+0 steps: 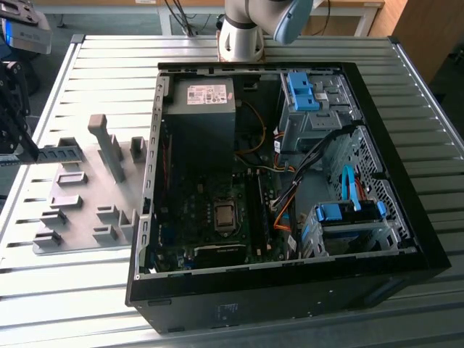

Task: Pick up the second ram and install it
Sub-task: 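Pick up the second ram and move it above second insertion slot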

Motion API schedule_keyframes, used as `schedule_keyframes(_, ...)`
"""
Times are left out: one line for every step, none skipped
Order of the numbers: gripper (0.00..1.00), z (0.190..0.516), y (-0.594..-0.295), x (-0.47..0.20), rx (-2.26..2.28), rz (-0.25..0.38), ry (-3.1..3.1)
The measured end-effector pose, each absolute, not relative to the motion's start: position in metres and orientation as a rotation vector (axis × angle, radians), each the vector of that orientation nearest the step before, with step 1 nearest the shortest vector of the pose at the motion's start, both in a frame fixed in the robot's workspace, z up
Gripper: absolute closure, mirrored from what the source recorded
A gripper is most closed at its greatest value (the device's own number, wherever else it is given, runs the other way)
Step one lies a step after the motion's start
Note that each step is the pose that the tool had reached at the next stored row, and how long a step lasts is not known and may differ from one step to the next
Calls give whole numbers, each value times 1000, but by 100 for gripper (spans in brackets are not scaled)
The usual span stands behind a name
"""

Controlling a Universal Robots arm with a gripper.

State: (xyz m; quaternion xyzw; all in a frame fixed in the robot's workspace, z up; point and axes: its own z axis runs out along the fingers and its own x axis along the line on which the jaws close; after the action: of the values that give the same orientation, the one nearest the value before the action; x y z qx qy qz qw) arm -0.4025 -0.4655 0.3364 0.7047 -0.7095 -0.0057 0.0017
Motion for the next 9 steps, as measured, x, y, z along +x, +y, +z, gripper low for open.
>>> schedule_keyframes(86,336,-465,-403,2211,-18,-2227)
schedule_keyframes(86,337,-465,-402,2211,-18,-2226)
schedule_keyframes(86,338,-465,-402,2211,-18,-2226)
schedule_keyframes(86,338,-465,-402,2211,-18,-2226)
schedule_keyframes(86,338,-465,-402,2211,-18,-2226)
schedule_keyframes(86,338,-465,-403,2211,-18,-2226)
schedule_keyframes(86,338,-465,-403,2211,-18,-2226)
schedule_keyframes(86,338,-465,-402,2211,-18,-2226)
schedule_keyframes(86,338,-465,-402,2211,-18,-2226)
